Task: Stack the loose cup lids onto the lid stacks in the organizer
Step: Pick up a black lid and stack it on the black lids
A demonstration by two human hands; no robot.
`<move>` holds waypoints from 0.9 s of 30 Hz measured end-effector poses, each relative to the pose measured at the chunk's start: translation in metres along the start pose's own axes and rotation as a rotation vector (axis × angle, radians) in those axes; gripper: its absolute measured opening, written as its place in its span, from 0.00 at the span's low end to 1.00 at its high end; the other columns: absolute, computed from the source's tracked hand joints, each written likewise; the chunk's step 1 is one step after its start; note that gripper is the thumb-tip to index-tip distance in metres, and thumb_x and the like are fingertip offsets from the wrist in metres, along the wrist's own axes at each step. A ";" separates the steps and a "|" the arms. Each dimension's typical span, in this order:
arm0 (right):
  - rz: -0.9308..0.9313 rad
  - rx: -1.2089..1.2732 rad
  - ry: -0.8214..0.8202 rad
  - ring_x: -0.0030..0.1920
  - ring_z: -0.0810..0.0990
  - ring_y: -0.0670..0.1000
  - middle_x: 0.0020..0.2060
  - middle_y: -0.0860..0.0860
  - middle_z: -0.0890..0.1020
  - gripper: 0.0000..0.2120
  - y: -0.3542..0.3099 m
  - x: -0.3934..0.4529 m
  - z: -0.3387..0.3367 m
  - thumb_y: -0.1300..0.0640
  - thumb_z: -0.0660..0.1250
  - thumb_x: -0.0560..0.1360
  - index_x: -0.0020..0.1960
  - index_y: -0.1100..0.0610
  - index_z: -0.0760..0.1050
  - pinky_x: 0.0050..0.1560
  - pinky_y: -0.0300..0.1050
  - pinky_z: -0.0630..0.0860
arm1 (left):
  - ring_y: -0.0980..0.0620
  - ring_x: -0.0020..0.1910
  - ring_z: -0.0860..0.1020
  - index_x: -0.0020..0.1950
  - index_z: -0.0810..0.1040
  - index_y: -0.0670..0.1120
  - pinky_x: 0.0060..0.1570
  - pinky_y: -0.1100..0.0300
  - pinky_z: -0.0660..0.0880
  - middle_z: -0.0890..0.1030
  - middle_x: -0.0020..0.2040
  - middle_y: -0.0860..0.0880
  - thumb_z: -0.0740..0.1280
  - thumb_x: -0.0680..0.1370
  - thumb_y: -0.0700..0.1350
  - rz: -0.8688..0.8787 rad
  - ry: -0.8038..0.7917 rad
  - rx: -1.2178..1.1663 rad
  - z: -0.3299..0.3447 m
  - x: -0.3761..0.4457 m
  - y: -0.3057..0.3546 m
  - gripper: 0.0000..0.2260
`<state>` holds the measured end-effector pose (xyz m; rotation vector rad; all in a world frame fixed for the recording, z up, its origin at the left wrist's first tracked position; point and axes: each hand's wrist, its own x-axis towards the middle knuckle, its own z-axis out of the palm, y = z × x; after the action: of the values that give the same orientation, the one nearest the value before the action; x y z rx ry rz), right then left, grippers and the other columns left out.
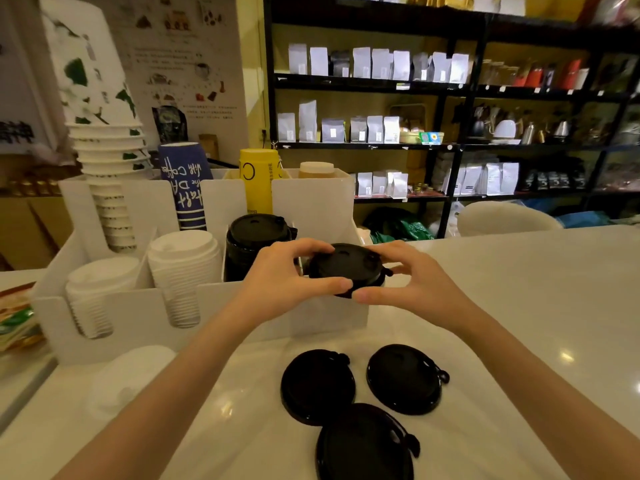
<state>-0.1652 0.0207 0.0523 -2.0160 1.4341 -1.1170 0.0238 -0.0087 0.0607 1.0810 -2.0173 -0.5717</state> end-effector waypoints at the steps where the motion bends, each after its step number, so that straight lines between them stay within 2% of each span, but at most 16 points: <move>1: -0.021 0.004 0.003 0.55 0.73 0.44 0.51 0.39 0.74 0.28 -0.005 0.006 -0.001 0.38 0.70 0.54 0.54 0.38 0.70 0.55 0.38 0.69 | 0.57 0.52 0.74 0.58 0.76 0.53 0.52 0.63 0.70 0.76 0.51 0.55 0.73 0.63 0.54 0.003 0.031 -0.013 -0.005 0.002 0.000 0.24; 4: -0.085 0.020 0.023 0.55 0.71 0.44 0.50 0.38 0.71 0.28 -0.019 0.025 0.001 0.39 0.69 0.55 0.55 0.37 0.69 0.56 0.39 0.69 | 0.57 0.53 0.76 0.57 0.76 0.52 0.55 0.64 0.72 0.78 0.52 0.54 0.73 0.64 0.52 0.008 0.106 -0.103 -0.021 0.006 0.000 0.23; 6: -0.111 0.042 0.059 0.55 0.71 0.42 0.51 0.39 0.71 0.33 -0.026 0.038 0.005 0.40 0.70 0.55 0.59 0.41 0.69 0.53 0.33 0.68 | 0.55 0.55 0.77 0.58 0.76 0.51 0.56 0.63 0.73 0.79 0.54 0.51 0.73 0.63 0.51 0.003 0.145 -0.177 -0.032 0.008 -0.001 0.23; 9: -0.139 0.124 0.147 0.52 0.70 0.35 0.52 0.38 0.72 0.37 -0.031 0.057 0.019 0.43 0.74 0.58 0.64 0.46 0.66 0.47 0.28 0.66 | 0.53 0.57 0.77 0.58 0.75 0.52 0.57 0.59 0.75 0.79 0.57 0.50 0.72 0.60 0.56 0.004 0.248 -0.223 -0.044 0.012 -0.010 0.27; 11: -0.157 0.185 0.183 0.53 0.70 0.34 0.51 0.36 0.73 0.32 -0.030 0.068 0.031 0.47 0.75 0.61 0.62 0.47 0.67 0.50 0.29 0.65 | 0.53 0.58 0.76 0.59 0.75 0.53 0.56 0.58 0.75 0.78 0.57 0.51 0.72 0.60 0.57 -0.009 0.319 -0.217 -0.048 0.016 -0.018 0.28; 14: -0.158 0.214 0.203 0.52 0.69 0.35 0.49 0.32 0.71 0.25 -0.026 0.080 0.049 0.49 0.73 0.64 0.58 0.44 0.69 0.52 0.31 0.65 | 0.53 0.59 0.74 0.60 0.74 0.52 0.56 0.61 0.74 0.77 0.57 0.52 0.72 0.65 0.52 -0.016 0.371 -0.142 -0.051 0.022 -0.032 0.24; 17: -0.194 0.195 0.191 0.54 0.69 0.35 0.50 0.32 0.72 0.23 -0.023 0.088 0.063 0.48 0.72 0.65 0.58 0.42 0.68 0.52 0.29 0.63 | 0.51 0.59 0.74 0.60 0.74 0.50 0.60 0.53 0.74 0.77 0.59 0.50 0.72 0.66 0.51 -0.018 0.387 -0.060 -0.054 0.026 -0.044 0.23; 22: -0.173 0.172 0.140 0.61 0.69 0.44 0.61 0.46 0.74 0.27 -0.012 0.097 0.075 0.48 0.71 0.67 0.64 0.47 0.68 0.53 0.27 0.61 | 0.53 0.58 0.73 0.59 0.74 0.48 0.60 0.58 0.70 0.77 0.58 0.49 0.72 0.67 0.51 -0.029 0.366 0.063 -0.059 0.030 -0.055 0.22; 27: -0.124 0.179 0.116 0.62 0.70 0.47 0.62 0.48 0.75 0.27 -0.006 0.099 0.083 0.47 0.71 0.66 0.64 0.48 0.69 0.52 0.31 0.63 | 0.52 0.59 0.74 0.60 0.73 0.49 0.61 0.56 0.71 0.78 0.58 0.48 0.71 0.67 0.51 -0.090 0.310 0.043 -0.061 0.029 -0.060 0.22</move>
<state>-0.0811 -0.0774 0.0442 -1.9634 1.2280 -1.3826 0.0921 -0.0673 0.0693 1.2106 -1.7257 -0.3810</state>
